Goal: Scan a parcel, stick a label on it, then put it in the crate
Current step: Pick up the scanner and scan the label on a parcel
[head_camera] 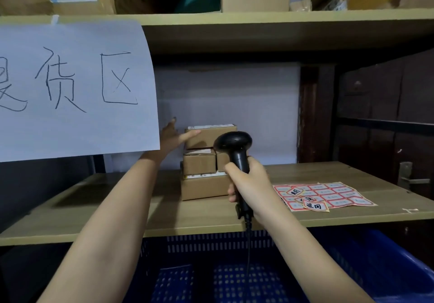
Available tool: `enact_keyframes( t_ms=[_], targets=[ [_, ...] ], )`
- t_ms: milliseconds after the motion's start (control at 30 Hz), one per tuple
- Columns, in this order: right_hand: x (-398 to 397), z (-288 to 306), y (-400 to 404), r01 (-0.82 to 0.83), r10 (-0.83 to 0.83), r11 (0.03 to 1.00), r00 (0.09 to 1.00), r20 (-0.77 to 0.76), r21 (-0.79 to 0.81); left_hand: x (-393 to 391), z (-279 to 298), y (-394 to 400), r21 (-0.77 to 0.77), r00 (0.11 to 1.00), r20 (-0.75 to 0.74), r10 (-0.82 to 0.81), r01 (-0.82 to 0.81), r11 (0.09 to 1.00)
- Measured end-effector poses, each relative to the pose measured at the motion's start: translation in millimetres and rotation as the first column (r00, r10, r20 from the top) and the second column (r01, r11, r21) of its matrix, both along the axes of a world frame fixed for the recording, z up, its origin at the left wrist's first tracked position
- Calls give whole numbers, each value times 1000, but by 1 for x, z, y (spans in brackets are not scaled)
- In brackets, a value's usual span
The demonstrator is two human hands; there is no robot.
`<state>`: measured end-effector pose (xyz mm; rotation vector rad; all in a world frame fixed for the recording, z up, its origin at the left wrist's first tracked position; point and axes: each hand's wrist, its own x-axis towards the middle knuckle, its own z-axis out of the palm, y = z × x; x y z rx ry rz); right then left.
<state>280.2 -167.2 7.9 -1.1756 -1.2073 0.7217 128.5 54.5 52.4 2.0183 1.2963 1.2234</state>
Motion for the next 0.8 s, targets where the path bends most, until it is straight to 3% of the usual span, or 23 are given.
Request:
enact_keyframes(
  t_ms=[167, 400, 600, 800],
  targets=[
    [1, 2, 3, -38, 37, 999, 999, -22, -22, -1, -2, 6, -99, 998, -40, -41, 37, 994],
    [5, 1, 13, -90, 90, 996, 995, -46, 2, 9, 3, 6, -128, 994, 47, -102, 107, 986],
    [13, 1, 16, -179, 167, 983, 960, -224, -32, 4, 0, 20, -201, 984, 109, -140, 160, 966],
    [17, 0, 16, -194, 175, 980, 945, -276, -44, 13, 7, 15, -108, 985, 90, -150, 159, 981]
  ],
)
